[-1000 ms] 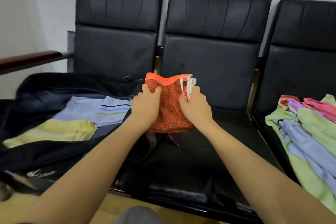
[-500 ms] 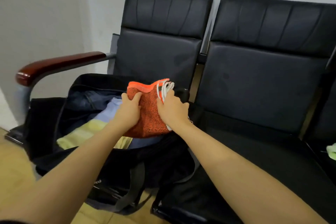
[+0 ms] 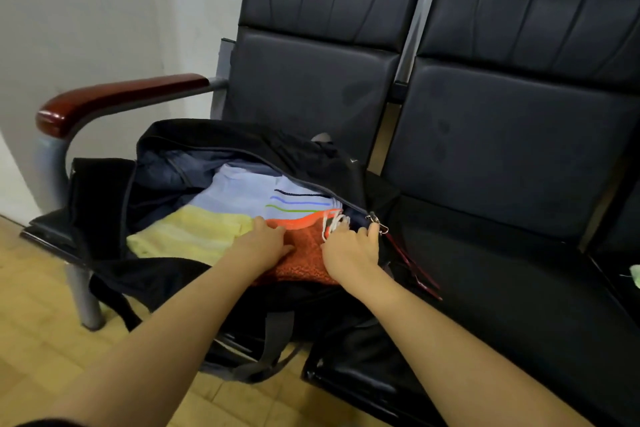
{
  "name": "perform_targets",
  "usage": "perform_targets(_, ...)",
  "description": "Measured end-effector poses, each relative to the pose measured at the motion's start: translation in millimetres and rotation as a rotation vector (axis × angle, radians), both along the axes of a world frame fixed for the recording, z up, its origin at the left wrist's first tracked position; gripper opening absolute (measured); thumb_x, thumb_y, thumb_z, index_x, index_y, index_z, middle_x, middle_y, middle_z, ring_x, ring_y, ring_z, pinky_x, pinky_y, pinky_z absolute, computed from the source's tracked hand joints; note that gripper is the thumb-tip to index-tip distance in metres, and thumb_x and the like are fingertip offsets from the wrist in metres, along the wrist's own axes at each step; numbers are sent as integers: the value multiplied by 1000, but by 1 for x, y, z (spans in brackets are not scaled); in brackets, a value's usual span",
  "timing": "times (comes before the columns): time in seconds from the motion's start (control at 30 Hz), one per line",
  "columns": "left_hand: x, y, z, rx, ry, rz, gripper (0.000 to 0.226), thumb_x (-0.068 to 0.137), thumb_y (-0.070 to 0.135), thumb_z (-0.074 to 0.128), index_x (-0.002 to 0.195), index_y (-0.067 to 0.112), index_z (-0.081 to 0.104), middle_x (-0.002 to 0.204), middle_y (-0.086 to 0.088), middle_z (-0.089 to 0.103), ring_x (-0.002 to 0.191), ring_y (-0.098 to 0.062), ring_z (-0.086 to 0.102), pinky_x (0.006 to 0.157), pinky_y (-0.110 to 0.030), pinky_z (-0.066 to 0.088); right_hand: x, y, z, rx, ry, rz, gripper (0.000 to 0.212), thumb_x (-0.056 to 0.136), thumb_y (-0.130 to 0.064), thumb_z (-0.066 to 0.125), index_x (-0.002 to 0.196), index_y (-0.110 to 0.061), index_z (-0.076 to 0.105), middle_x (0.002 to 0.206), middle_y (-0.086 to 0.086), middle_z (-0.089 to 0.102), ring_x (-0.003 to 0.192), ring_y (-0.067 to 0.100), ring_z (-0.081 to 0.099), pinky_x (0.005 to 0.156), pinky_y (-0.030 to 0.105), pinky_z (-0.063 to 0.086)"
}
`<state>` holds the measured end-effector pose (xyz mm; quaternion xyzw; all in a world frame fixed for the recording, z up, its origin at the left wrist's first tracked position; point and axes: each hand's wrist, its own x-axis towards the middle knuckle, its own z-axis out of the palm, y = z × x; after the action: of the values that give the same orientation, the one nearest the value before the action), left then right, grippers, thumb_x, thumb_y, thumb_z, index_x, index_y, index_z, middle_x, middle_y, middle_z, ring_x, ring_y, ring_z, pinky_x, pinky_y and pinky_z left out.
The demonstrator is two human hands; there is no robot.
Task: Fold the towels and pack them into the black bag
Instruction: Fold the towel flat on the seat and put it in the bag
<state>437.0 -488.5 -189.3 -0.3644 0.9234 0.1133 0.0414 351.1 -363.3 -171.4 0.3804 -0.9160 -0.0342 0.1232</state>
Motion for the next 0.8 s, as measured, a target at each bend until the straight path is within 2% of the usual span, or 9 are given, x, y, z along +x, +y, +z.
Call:
perform_targets(0.1,9,6,-7,-263,-19,-35,51,90,53,52,128,19,53,135,-17,37,111,-37,50,92,-38,42,1,1,-11,-72,103,44,68,52,-38,87,108,-4,68,98,11,68,88,28,63,91,42,30)
perform_targets(0.17,12,7,-6,-460,25,-113,51,71,51,76,110,19,67,128,-16,54,102,-35,58,81,-37,49,1,-3,-15,-8,167,203,71,52,-29,85,118,-13,67,116,8,66,105,31,63,98,44,29)
perform_targets(0.2,13,7,-9,-484,53,-179,49,74,47,74,114,20,66,131,-14,54,107,-33,57,84,-37,48,-2,-3,-16,31,160,272,69,60,-30,81,125,-15,63,128,9,61,120,31,56,106,47,23)
perform_targets(0.3,12,1,-23,-179,70,-182,47,102,38,28,147,23,29,154,0,26,141,-18,23,111,-37,25,-11,-3,-12,189,26,255,59,100,-42,31,151,-15,21,159,8,12,148,23,2,112,52,-16)
perform_targets(0.37,12,-1,-23,-74,52,-132,49,103,38,20,150,23,20,157,3,19,145,-15,13,116,-40,15,-13,-4,-11,280,-110,162,59,101,-45,10,153,-17,5,160,6,-3,147,20,-10,108,51,-25)
perform_targets(0.5,10,-1,-18,-93,18,-107,47,102,38,23,144,21,34,153,0,30,142,-18,22,115,-44,12,-13,-2,-14,168,-102,192,59,100,-46,17,150,-16,23,159,7,12,146,25,6,113,50,-17)
perform_targets(0.63,9,4,1,-218,254,43,35,98,32,33,116,14,57,123,-10,61,117,-28,52,100,-36,31,-11,6,-13,-226,13,264,40,93,-33,42,119,-7,58,125,9,53,118,29,46,108,48,21)
perform_targets(0.7,7,13,15,-216,370,85,31,97,29,36,113,12,58,116,-11,64,111,-31,54,94,-35,33,-9,11,-2,-382,14,253,30,89,-27,47,109,-9,61,112,7,56,107,28,50,99,43,29)
perform_targets(0.8,1,33,39,-177,501,79,30,96,27,39,115,13,57,113,-9,64,109,-32,54,93,-36,31,-14,25,18,-508,-53,220,25,92,-25,46,113,-15,56,115,1,50,109,22,44,94,35,26)
